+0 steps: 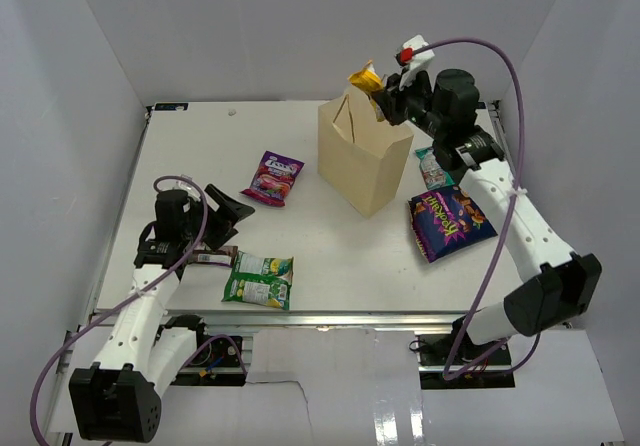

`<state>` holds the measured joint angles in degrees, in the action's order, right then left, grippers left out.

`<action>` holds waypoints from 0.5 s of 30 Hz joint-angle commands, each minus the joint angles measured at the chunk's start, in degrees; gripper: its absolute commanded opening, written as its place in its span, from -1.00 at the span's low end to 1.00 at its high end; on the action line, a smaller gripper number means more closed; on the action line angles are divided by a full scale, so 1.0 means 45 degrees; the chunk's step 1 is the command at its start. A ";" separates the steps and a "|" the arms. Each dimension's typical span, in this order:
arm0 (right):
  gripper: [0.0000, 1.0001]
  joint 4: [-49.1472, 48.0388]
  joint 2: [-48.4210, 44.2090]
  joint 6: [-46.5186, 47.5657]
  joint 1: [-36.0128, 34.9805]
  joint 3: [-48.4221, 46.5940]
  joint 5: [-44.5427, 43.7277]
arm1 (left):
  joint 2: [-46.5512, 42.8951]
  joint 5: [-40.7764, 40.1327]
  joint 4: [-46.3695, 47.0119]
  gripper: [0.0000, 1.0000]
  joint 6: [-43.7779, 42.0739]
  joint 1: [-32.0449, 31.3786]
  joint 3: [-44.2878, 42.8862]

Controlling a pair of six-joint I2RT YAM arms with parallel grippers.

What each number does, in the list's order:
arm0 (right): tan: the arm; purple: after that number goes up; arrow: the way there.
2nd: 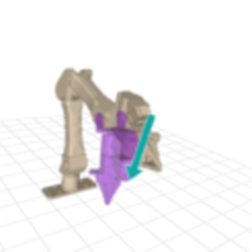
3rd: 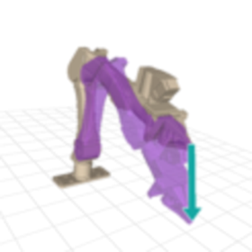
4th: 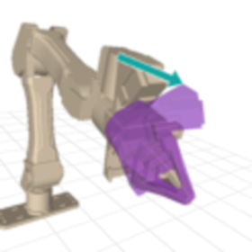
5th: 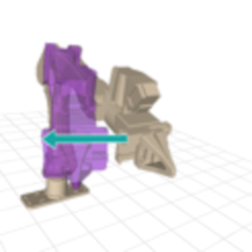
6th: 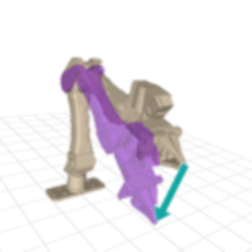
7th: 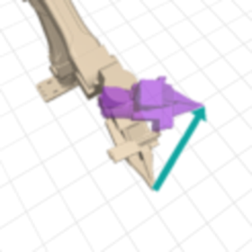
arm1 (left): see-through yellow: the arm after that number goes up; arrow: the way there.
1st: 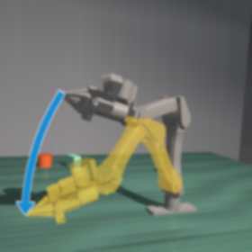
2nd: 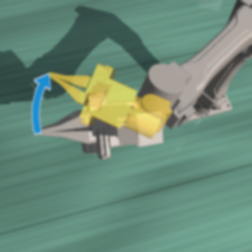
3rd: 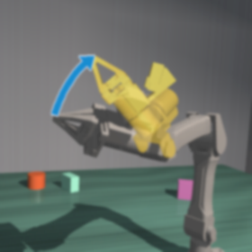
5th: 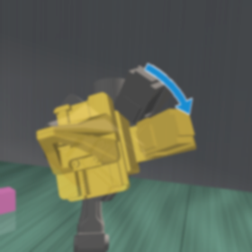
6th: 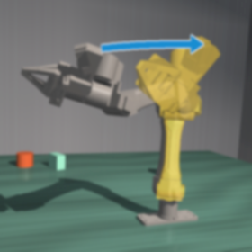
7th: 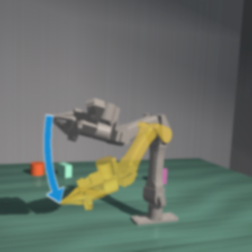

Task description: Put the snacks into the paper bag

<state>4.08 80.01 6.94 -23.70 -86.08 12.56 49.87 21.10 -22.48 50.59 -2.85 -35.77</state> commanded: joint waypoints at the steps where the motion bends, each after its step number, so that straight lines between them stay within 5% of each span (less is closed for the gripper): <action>1: -0.75 -0.0749 0.0931 -0.1054 -0.0026 -0.0012 -0.2283 | -0.0533 -0.0821 -0.1408 0.80 0.0593 -0.0011 -0.0430; 4: -0.36 -0.0769 0.1107 -0.0801 -0.0026 0.0514 -0.1795 | -0.1195 -0.1426 -0.2734 0.80 0.1003 -0.0011 -0.0372; 5: -0.02 -0.0750 0.1088 -0.0723 -0.0045 0.0632 -0.1543 | -0.1353 -0.1563 -0.2971 0.80 0.1140 -0.0011 -0.0352; 9: 0.71 -0.0400 0.0253 0.0619 0.0227 0.0907 -0.0550 | -0.1960 -0.2596 -0.4337 0.78 0.1570 -0.0010 -0.0391; 12: 0.96 0.0632 -0.1034 0.1970 0.1183 0.1120 0.3198 | -0.1883 -0.3242 -0.5607 0.69 0.1960 -0.0011 -0.0527; 15: 0.94 0.2292 -0.1958 0.2812 0.1809 0.1706 0.3851 | -0.1415 -0.4102 -0.6487 0.67 0.2234 -0.0011 -0.0625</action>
<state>9.45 77.34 13.61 -17.96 -79.46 21.10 42.19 8.10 -44.77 58.33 -2.85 -36.49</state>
